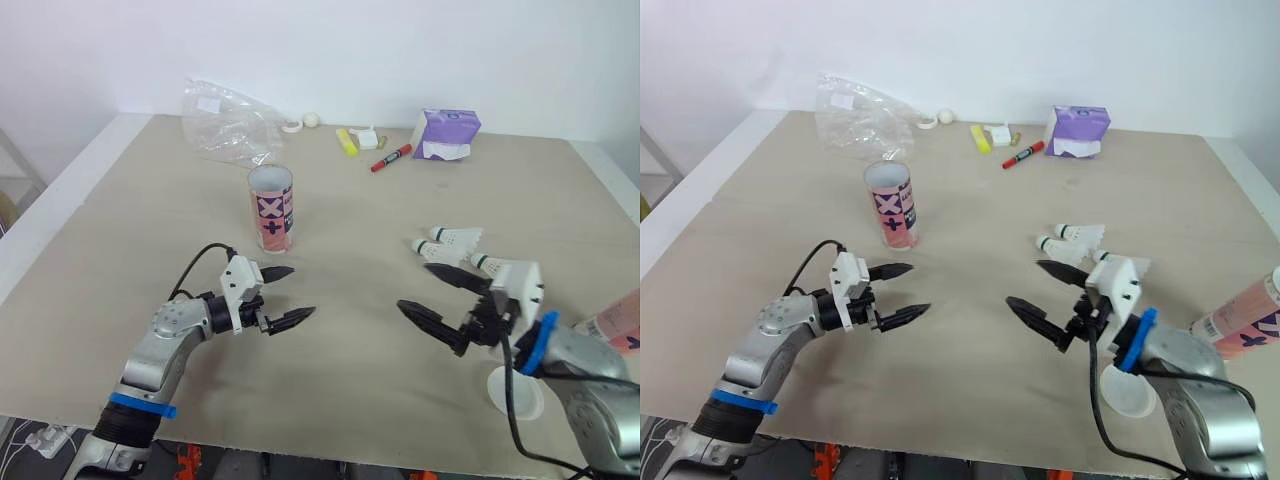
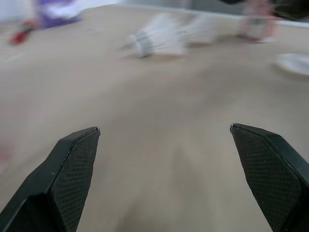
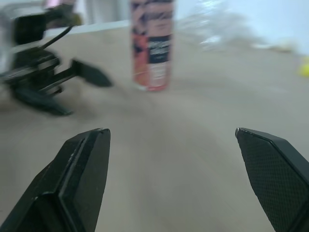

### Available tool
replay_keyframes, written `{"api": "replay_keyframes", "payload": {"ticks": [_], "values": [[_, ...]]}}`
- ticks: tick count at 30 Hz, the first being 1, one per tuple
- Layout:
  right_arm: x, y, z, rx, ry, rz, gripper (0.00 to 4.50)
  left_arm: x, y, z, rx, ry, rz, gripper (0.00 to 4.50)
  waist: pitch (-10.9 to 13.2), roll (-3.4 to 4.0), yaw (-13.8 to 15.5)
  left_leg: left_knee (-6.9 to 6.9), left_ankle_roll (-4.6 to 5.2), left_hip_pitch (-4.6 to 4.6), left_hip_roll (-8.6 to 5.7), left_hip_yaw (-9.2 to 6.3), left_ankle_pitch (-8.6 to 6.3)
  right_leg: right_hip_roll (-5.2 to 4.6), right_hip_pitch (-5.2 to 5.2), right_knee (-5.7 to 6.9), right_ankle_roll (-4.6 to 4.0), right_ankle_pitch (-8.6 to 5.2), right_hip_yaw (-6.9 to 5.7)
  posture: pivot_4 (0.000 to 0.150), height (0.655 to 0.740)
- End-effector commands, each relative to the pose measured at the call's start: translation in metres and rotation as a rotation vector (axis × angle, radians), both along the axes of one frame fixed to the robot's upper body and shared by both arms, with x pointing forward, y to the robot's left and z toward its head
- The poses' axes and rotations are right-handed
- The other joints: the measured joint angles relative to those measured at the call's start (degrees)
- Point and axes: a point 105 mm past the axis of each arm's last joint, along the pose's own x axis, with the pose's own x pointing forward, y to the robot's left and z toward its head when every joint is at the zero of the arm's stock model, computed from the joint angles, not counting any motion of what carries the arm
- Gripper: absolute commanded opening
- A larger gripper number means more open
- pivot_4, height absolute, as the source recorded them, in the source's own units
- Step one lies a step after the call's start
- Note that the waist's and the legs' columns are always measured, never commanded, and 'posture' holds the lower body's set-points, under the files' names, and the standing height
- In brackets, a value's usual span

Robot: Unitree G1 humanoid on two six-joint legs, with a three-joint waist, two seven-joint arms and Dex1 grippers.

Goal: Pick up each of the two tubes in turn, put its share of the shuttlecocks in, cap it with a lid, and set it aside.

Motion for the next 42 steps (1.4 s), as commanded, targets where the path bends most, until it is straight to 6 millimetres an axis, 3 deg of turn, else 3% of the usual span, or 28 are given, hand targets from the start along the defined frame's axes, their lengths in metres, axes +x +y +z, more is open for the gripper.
{"api": "replay_keyframes", "payload": {"ticks": [1, 5, 9, 23, 42], "values": [[0.007, 0.003, 0.004, -0.021, -0.026, 0.066, 4.45, 0.014, 0.023, 0.013, 0.002, -0.049, 0.208, 4.5, 0.02, -0.04, 0.01, 0.0, -0.01, 0.0, 0.0, -0.02, -0.01, 0.0, -0.01, 0.0, 0.0, 0.0, -0.01, 0.15, 0.74], [0.016, 0.003, 0.002, -0.042, -0.037, 0.092, 4.45, 0.027, 0.044, 0.012, -0.012, -0.034, 0.401, 4.5, 0.04, -0.08, 0.02, 0.01, -0.02, -0.02, 0.01, -0.14, -0.01, 0.0, 0.02, 0.01, -0.03, 0.01, -0.15, 0.15, 0.74], [0.028, 0.0, 0.001, -0.057, -0.052, 0.091, 4.45, 0.04, 0.053, 0.014, -0.033, -0.021, 0.466, 4.5, 0.06, -0.1, 0.02, 0.03, -0.02, 0.0, 0.0, -0.13, -0.01, 0.0, 0.04, 0.01, -0.04, 0.05, -0.17, 0.15, 0.74], [0.029, -0.011, -0.004, -0.091, -0.073, 0.036, 4.45, 0.079, 0.027, 0.018, -0.01, -0.026, 0.352, 4.5, 0.06, -0.1, 0.02, 0.04, -0.04, 0.0, -0.04, -0.18, 0.0, 0.01, 0.08, 0.02, -0.05, 0.07, -0.21, 0.15, 0.74], [0.025, -0.01, -0.006, -0.094, -0.073, 0.006, 4.45, 0.12, -0.001, 0.023, 0.029, -0.05, 0.263, 4.5, 0.06, -0.11, 0.01, 0.06, -0.04, -0.05, -0.1, -0.21, 0.01, 0.0, 0.07, 0.03, 0.0, 0.06, -0.2, 0.15, 0.74]]}}
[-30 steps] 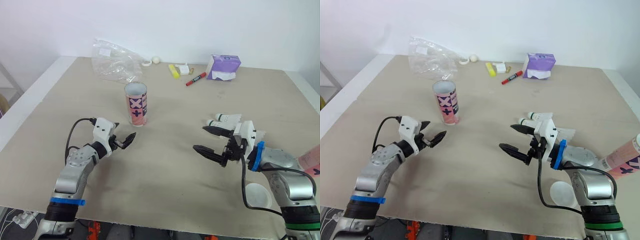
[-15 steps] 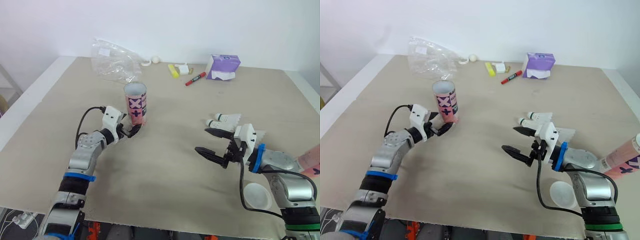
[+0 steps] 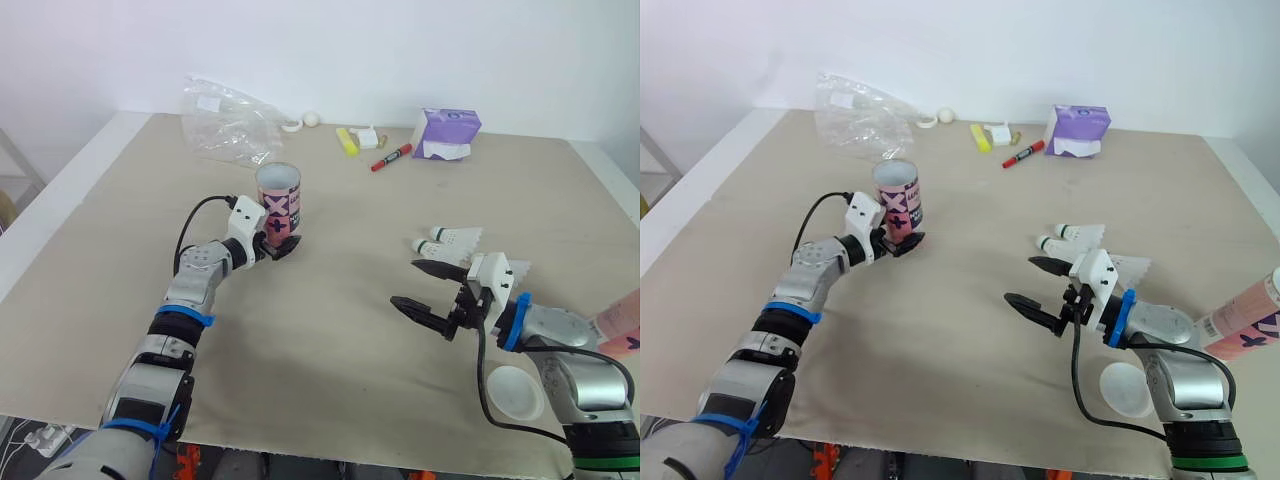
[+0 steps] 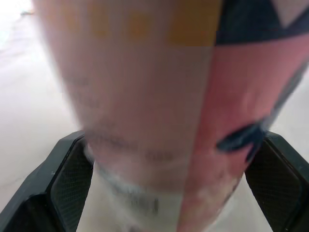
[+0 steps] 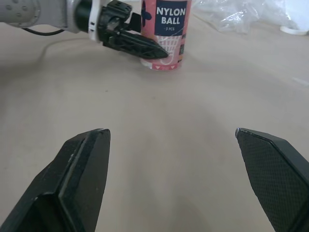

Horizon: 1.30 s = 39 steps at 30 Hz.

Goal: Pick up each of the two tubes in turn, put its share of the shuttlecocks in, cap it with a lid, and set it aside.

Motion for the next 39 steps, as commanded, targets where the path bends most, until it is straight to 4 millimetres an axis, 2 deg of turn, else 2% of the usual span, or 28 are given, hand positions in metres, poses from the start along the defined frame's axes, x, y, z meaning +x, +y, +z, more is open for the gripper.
{"api": "replay_keyframes", "payload": {"ticks": [1, 12, 15, 16, 18, 27, 31, 39], "values": [[-0.003, 0.002, 0.014, 0.0, -0.06, 0.007, 4.45, 0.005, -0.001, 0.012, 0.003, -0.053, -0.011, 4.5, 0.0, 0.0, -0.03, 0.0, 0.0, 0.0, 0.0, 0.0, 0.0, 0.0, 0.0, 0.0, 0.0, 0.0, 0.0, 0.15, 0.74], [-0.004, 0.004, 0.012, -0.005, -0.055, 0.009, 4.45, 0.013, -0.004, 0.014, -0.012, -0.054, -0.025, 4.5, 0.01, -0.01, 0.0, 0.03, 0.0, -0.02, -0.04, -0.03, 0.0, -0.01, 0.0, 0.03, 0.03, 0.0, 0.0, 0.15, 0.74], [-0.004, 0.006, 0.012, -0.003, -0.056, 0.01, 4.5, 0.012, -0.006, 0.012, -0.019, -0.048, -0.035, 3.73, 0.0, -0.01, 0.0, 0.03, 0.0, -0.02, -0.04, -0.03, 0.0, -0.01, -0.01, 0.03, 0.03, 0.0, 0.0, 0.15, 0.74], [-0.004, 0.006, 0.012, -0.003, -0.056, 0.011, 4.5, 0.012, -0.006, 0.011, -0.021, -0.046, -0.036, 3.29, 0.0, -0.01, 0.0, 0.03, 0.0, -0.03, -0.04, -0.04, 0.0, -0.01, 0.0, 0.04, 0.03, 0.0, -0.01, 0.15, 0.74], [-0.005, 0.006, 0.012, -0.002, -0.055, 0.013, 4.5, 0.012, -0.006, 0.01, -0.026, -0.047, -0.036, 2.88, 0.0, -0.01, 0.0, 0.04, 0.0, -0.03, -0.04, -0.04, 0.0, -0.01, 0.0, 0.04, 0.03, 0.0, -0.01, 0.15, 0.74], [-0.005, 0.008, 0.012, 0.003, -0.051, 0.021, 4.5, 0.014, 0.002, 0.013, 0.0, -0.083, -0.008, 2.84, 0.01, -0.01, 0.0, 0.05, 0.0, -0.02, -0.05, -0.05, 0.0, -0.01, 0.0, 0.07, 0.02, 0.01, -0.01, 0.15, 0.74], [-0.007, 0.013, 0.018, 0.023, -0.062, 0.043, 4.5, 0.004, -0.005, 0.018, 0.078, -0.154, -0.112, 2.84, 0.0, -0.01, -0.04, 0.05, 0.0, -0.01, -0.04, -0.05, 0.0, -0.01, 0.0, 0.08, 0.02, 0.01, -0.01, 0.15, 0.74], [-0.026, 0.023, 0.029, 0.049, -0.064, 0.138, 4.5, -0.043, -0.018, 0.023, 0.23, -0.202, -0.439, 2.84, 0.0, 0.0, -0.04, 0.04, 0.0, -0.05, -0.03, -0.06, 0.0, -0.01, -0.02, 0.09, -0.31, 0.2, -0.01, 0.15, 0.74]]}}
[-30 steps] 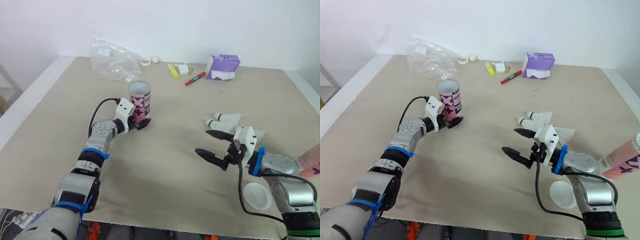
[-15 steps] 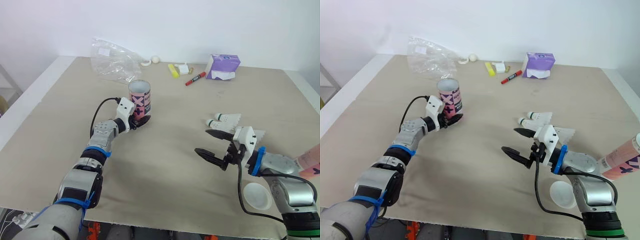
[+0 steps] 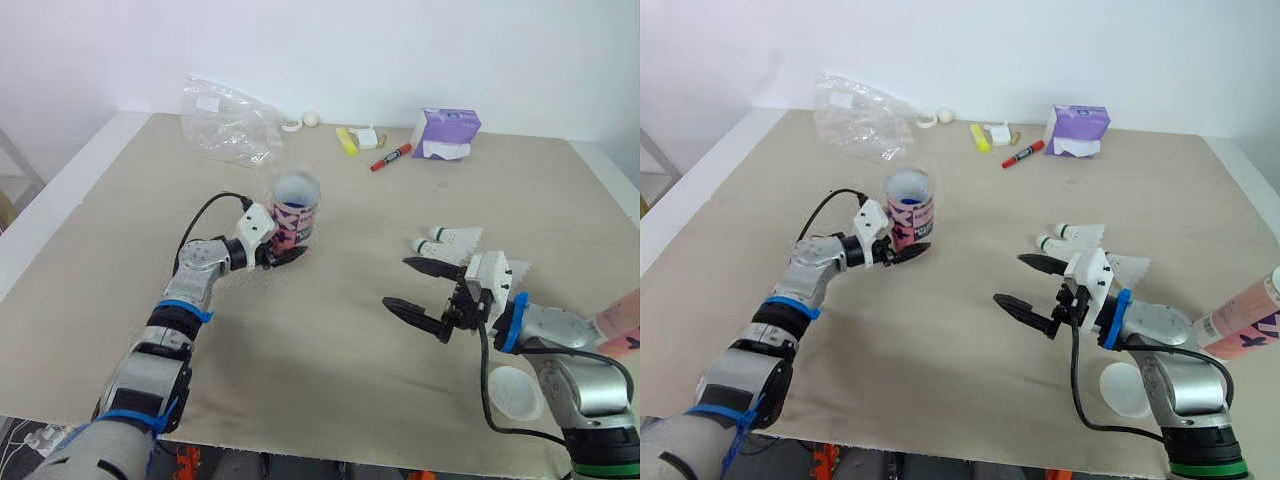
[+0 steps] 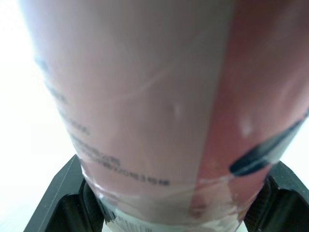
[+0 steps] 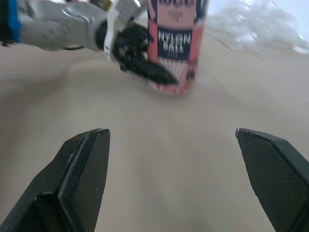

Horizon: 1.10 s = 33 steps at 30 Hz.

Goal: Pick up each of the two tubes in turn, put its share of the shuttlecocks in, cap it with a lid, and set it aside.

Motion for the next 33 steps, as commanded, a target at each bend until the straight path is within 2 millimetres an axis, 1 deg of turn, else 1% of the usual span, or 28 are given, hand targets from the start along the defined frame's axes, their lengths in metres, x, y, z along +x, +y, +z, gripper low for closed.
{"api": "replay_keyframes", "payload": {"ticks": [1, 5, 7, 10, 12, 16, 18, 22, 25, 33], "values": [[-0.013, 0.005, 0.015, 0.014, -0.037, 0.061, 4.5, -0.022, -0.007, 0.018, 0.081, -0.051, -0.151, 2.84, 0.0, 0.0, -0.02, 0.0, 0.0, 0.0, 0.0, 0.0, 0.0, 0.0, 0.0, 0.0, 0.0, 0.0, 0.0, 0.15, 0.74], [-0.03, 0.013, 0.016, 0.016, -0.014, 0.143, 4.5, -0.046, -0.012, 0.016, 0.176, -0.008, -0.272, 2.84, 0.0, 0.01, -0.02, 0.04, 0.0, 0.03, 0.03, 0.0, 0.0, 0.01, 0.01, 0.03, 0.06, -0.04, -0.01, 0.15, 0.74], [-0.037, 0.016, 0.016, 0.008, -0.007, 0.172, 4.5, -0.054, -0.015, 0.017, 0.205, 0.013, -0.311, 2.84, 0.0, 0.01, -0.02, 0.08, 0.0, 0.03, 0.05, 0.0, 0.0, 0.02, 0.02, 0.04, 0.17, -0.1, -0.02, 0.15, 0.74], [-0.05, 0.019, 0.014, -0.01, 0.004, 0.216, 4.5, -0.073, -0.021, 0.013, 0.332, 0.072, -0.407, 2.84, 0.0, 0.0, -0.01, 0.22, 0.0, 0.0, 0.07, -0.02, 0.0, 0.03, 0.04, 0.1, 0.3, -0.18, -0.06, 0.15, 0.74], [-0.054, 0.017, 0.014, -0.017, 0.008, 0.218, 4.5, -0.087, -0.022, 0.011, 0.42, 0.114, -0.469, 2.84, 0.0, 0.01, -0.03, 0.26, 0.0, 0.01, 0.08, -0.01, 0.0, 0.04, 0.05, 0.12, 0.31, -0.18, -0.05, 0.15, 0.74], [-0.054, 0.013, 0.013, -0.023, 0.004, 0.201, 4.5, -0.102, -0.033, 0.022, 0.467, 0.105, -0.546, 2.84, 0.0, 0.01, -0.03, 0.43, 0.0, 0.0, 0.11, 0.01, 0.0, 0.06, 0.07, 0.16, 0.32, -0.16, -0.06, 0.15, 0.74], [-0.055, 0.012, 0.013, -0.019, 0.001, 0.195, 4.5, -0.11, -0.035, 0.02, 0.524, 0.108, -0.587, 2.84, 0.0, 0.0, -0.03, 0.57, 0.0, -0.03, 0.13, 0.01, 0.0, 0.08, 0.07, 0.21, 0.35, -0.12, -0.06, 0.15, 0.74], [-0.056, 0.012, 0.012, -0.023, 0.001, 0.194, 4.5, -0.117, -0.03, 0.008, 0.656, 0.117, -0.623, 2.84, 0.0, 0.01, -0.08, 0.66, 0.01, -0.01, 0.17, 0.06, 0.0, 0.12, 0.09, 0.21, 0.27, -0.1, -0.03, 0.15, 0.74], [-0.056, 0.011, 0.012, -0.023, 0.001, 0.19, 4.5, -0.116, -0.028, 0.005, 0.733, 0.121, -0.621, 2.84, 0.0, 0.0, -0.04, 0.68, 0.01, -0.02, 0.19, 0.04, 0.0, 0.15, 0.08, 0.21, 0.25, -0.09, -0.04, 0.15, 0.74], [-0.055, 0.012, 0.013, -0.018, -0.003, 0.185, 4.5, -0.111, -0.033, 0.001, 0.791, 0.135, -0.606, 2.84, 0.0, 0.01, -0.03, 0.71, 0.01, -0.01, 0.2, 0.04, 0.0, 0.17, 0.1, 0.21, 0.21, -0.1, -0.03, 0.15, 0.74]]}}
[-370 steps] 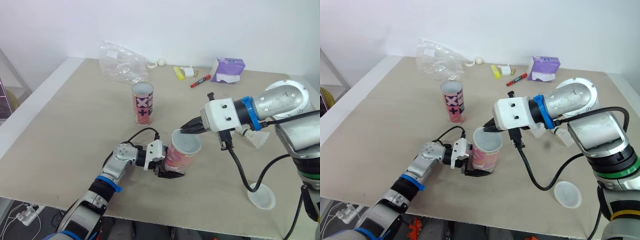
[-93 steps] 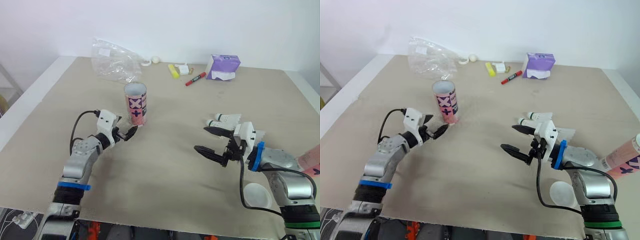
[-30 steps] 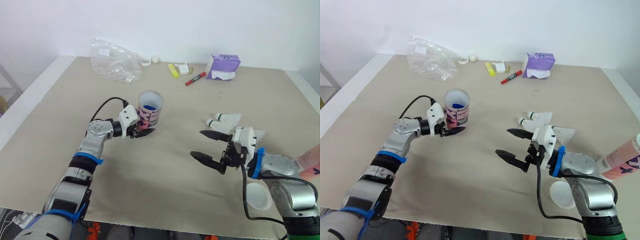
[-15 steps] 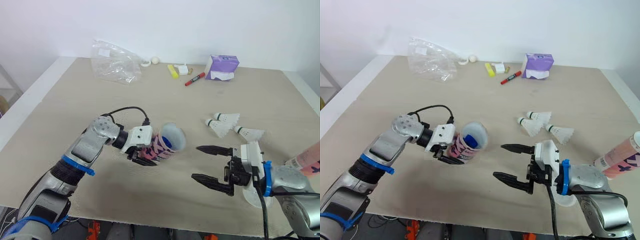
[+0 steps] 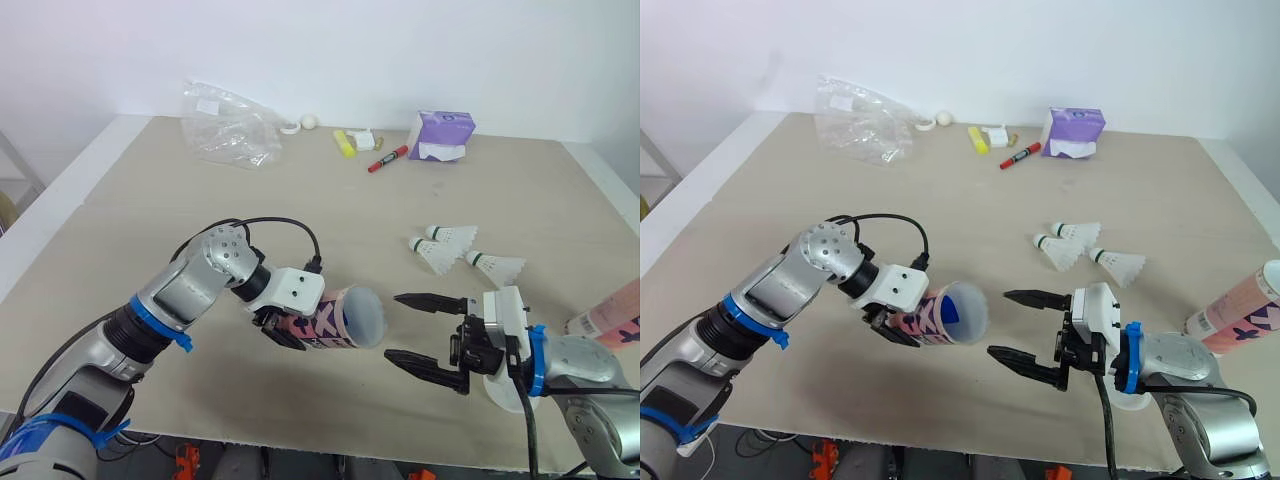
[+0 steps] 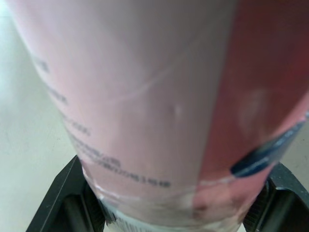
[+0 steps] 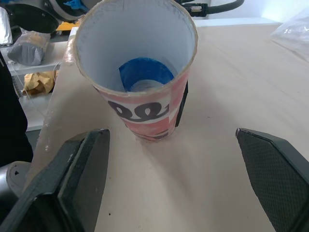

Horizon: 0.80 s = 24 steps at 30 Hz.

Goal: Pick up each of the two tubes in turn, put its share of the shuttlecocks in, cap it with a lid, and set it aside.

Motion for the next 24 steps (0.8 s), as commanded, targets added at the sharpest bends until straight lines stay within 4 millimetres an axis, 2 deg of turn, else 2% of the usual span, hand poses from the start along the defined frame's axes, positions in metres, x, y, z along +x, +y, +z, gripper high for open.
{"api": "replay_keyframes", "payload": {"ticks": [1, 9, 14, 16, 20, 24], "values": [[-0.002, 0.001, 0.013, 0.005, -0.065, 0.002, 4.5, 0.003, 0.001, -0.004, 0.032, -0.019, 0.021, 2.84, 0.0, 0.0, 0.0, 0.02, 0.0, 0.03, 0.0, 0.0, 0.0, 0.0, 0.03, 0.0, -0.07, -0.04, 0.0, 0.15, 0.74], [-0.004, 0.0, 0.013, 0.032, -0.055, -0.048, 4.5, 0.005, -0.003, -0.002, 0.023, -0.016, 0.024, 2.84, -0.01, 0.02, 0.04, 0.1, 0.01, 0.06, -0.01, 0.0, 0.01, -0.01, 0.11, 0.0, -0.08, -0.02, 0.01, 0.15, 0.74], [0.001, -0.015, 0.02, 0.089, -0.038, -0.151, 4.5, 0.007, -0.003, -0.002, 0.025, -0.018, 0.029, 2.84, -0.01, 0.01, 0.06, 0.11, 0.01, 0.07, -0.01, 0.01, 0.01, -0.02, 0.13, 0.0, -0.07, -0.01, 0.04, 0.15, 0.74], [0.013, -0.032, 0.02, 0.111, -0.021, -0.252, 4.5, 0.008, -0.003, -0.002, 0.026, -0.022, 0.03, 2.84, 0.0, 0.0, 0.05, 0.12, 0.02, 0.1, -0.02, 0.05, 0.01, -0.03, 0.13, 0.0, -0.06, 0.02, 0.08, 0.15, 0.74], [0.048, -0.064, 0.002, 0.062, 0.04, -0.522, 4.5, 0.01, -0.004, -0.001, 0.022, -0.029, 0.032, 2.84, -0.01, -0.01, 0.04, 0.13, 0.13, 0.21, -0.04, 0.07, 0.08, -0.04, 0.22, 0.0, -0.12, 0.11, 0.1, 0.15, 0.74], [0.071, -0.078, -0.003, 0.099, 0.085, -0.705, 4.5, 0.01, -0.005, -0.001, 0.017, -0.027, 0.031, 2.84, -0.05, 0.12, 0.11, 0.13, 0.21, 0.22, -0.05, 0.08, 0.13, -0.03, 0.2, 0.0, -0.17, 0.18, 0.11, 0.15, 0.74]]}}
